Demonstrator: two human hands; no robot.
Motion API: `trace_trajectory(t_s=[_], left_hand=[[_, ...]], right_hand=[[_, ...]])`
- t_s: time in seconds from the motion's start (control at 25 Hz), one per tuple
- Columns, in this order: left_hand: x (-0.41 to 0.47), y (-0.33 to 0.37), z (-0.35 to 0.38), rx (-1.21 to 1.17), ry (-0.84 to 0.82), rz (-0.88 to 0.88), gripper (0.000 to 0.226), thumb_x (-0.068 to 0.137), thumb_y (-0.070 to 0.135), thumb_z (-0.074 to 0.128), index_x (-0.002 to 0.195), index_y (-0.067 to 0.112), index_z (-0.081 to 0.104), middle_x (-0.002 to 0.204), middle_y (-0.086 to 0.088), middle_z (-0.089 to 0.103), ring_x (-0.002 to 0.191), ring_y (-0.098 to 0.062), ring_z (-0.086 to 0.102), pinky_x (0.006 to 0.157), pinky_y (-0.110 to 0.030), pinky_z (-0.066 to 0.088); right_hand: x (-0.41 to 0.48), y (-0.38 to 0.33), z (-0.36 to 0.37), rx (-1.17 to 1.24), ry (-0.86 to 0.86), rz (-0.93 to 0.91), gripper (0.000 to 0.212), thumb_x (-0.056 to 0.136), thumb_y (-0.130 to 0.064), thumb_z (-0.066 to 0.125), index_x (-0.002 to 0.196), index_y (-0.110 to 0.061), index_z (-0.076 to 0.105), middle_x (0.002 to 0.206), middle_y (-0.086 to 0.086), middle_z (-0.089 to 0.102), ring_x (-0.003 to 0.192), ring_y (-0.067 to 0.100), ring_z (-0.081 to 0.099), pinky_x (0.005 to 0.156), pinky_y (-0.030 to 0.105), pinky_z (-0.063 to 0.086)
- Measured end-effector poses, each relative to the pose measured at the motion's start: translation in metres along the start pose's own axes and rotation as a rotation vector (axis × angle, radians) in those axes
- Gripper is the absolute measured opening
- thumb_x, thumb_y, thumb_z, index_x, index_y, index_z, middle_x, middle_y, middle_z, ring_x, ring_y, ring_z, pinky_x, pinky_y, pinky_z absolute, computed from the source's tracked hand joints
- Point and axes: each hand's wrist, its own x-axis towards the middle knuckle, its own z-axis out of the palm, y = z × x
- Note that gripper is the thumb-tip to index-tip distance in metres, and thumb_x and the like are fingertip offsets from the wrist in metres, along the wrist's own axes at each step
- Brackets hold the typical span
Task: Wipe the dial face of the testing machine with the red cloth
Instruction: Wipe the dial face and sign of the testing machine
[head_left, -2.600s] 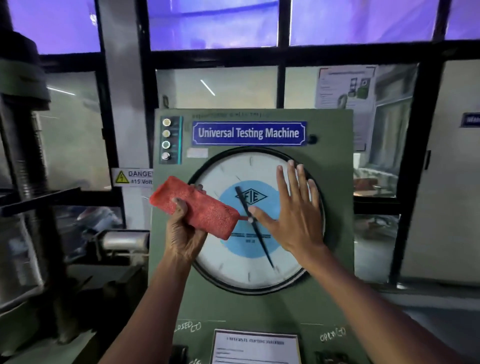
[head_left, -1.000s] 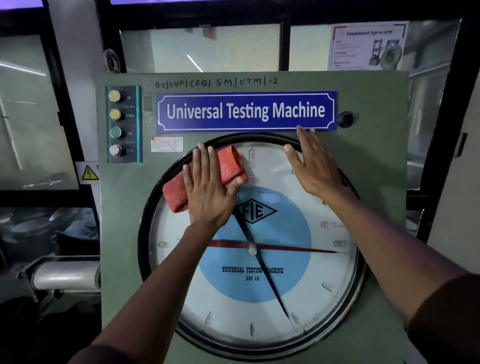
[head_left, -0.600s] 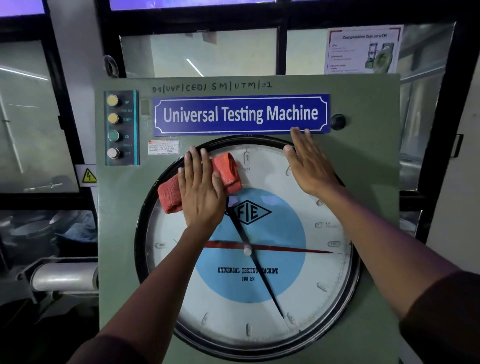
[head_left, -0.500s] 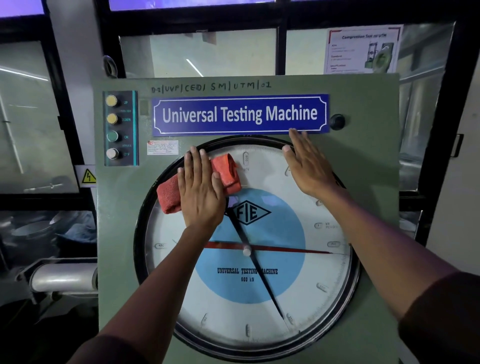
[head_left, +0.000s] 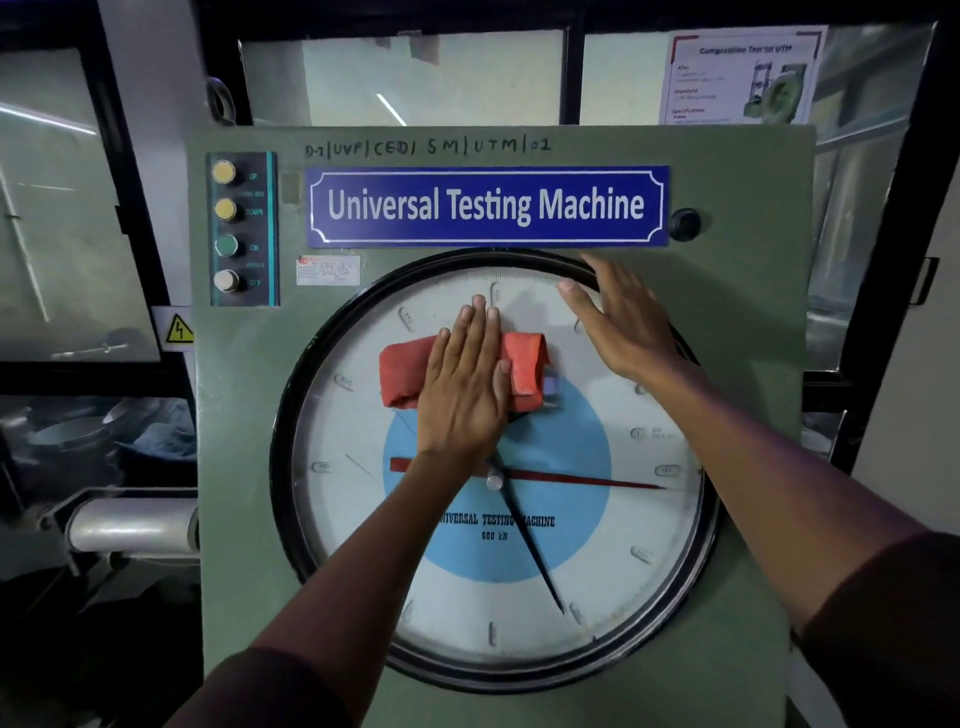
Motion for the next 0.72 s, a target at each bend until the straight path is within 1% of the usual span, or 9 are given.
trace_trajectory(t_s=[0.12,0.28,0.4,0.48,0.56,0.64,0.72], left_hand=[[-0.003,-0.019,-0.006,-0.014,0.011,-0.149,0.059,0.111,0.033,0.022,0.165,0.008,0.021,0.174,-0.009,0.015,0.162,-0.02,0.011,0.132,-0.04,0.009],[-0.045,-0.047,-0.005,-0.066,0.03,-0.369,0.061,0.111,0.034,0.018,0.167,0.01,0.013,0.175,-0.006,0.009,0.163,-0.017,0.002,0.133,-0.039,0.004],[-0.075,-0.056,-0.005,-0.075,0.043,-0.465,0.062,0.111,0.035,0.018,0.166,0.009,0.014,0.175,-0.007,0.007,0.163,-0.018,0.003,0.132,-0.041,0.005],[-0.067,-0.051,-0.008,-0.089,0.073,-0.527,0.061,0.111,0.034,0.021,0.166,0.008,0.015,0.175,-0.007,0.007,0.163,-0.019,0.004,0.132,-0.043,0.006],[-0.042,-0.039,-0.01,-0.107,0.09,-0.54,0.06,0.112,0.032,0.023,0.166,0.008,0.013,0.175,-0.008,0.005,0.163,-0.02,0.003,0.132,-0.043,0.005],[-0.011,-0.027,-0.01,-0.104,0.088,-0.487,0.06,0.112,0.033,0.021,0.166,0.009,0.011,0.175,-0.008,0.004,0.163,-0.02,0.001,0.132,-0.041,0.002],[0.015,-0.013,-0.006,-0.085,0.075,-0.396,0.061,0.112,0.035,0.019,0.166,0.009,0.011,0.176,-0.008,0.004,0.163,-0.02,0.001,0.132,-0.04,0.002]], right_hand=[[-0.002,0.001,0.007,-0.003,0.066,0.017,0.078,0.097,-0.071,0.027,0.158,-0.025,0.04,0.161,0.002,0.047,0.149,0.024,0.038,0.123,0.045,0.02],[-0.003,0.0,0.013,0.008,0.122,0.046,0.078,0.097,-0.072,0.03,0.157,-0.025,0.041,0.158,0.005,0.049,0.147,0.027,0.039,0.122,0.045,0.019],[-0.004,-0.003,0.015,-0.015,0.137,0.045,0.079,0.098,-0.071,0.036,0.157,-0.02,0.041,0.157,0.009,0.049,0.146,0.031,0.04,0.121,0.048,0.02],[-0.004,-0.006,0.017,-0.029,0.144,0.044,0.08,0.097,-0.071,0.039,0.156,-0.017,0.041,0.156,0.011,0.048,0.145,0.033,0.04,0.12,0.049,0.02],[-0.004,-0.007,0.017,-0.028,0.141,0.041,0.081,0.096,-0.072,0.04,0.156,-0.017,0.04,0.156,0.011,0.048,0.145,0.033,0.039,0.119,0.049,0.02],[-0.004,-0.007,0.015,-0.023,0.128,0.041,0.084,0.095,-0.074,0.038,0.156,-0.017,0.04,0.157,0.011,0.047,0.146,0.033,0.038,0.12,0.05,0.02],[-0.003,-0.007,0.016,-0.022,0.136,0.04,0.087,0.092,-0.076,0.035,0.156,-0.017,0.041,0.156,0.011,0.048,0.146,0.032,0.039,0.119,0.05,0.02]])
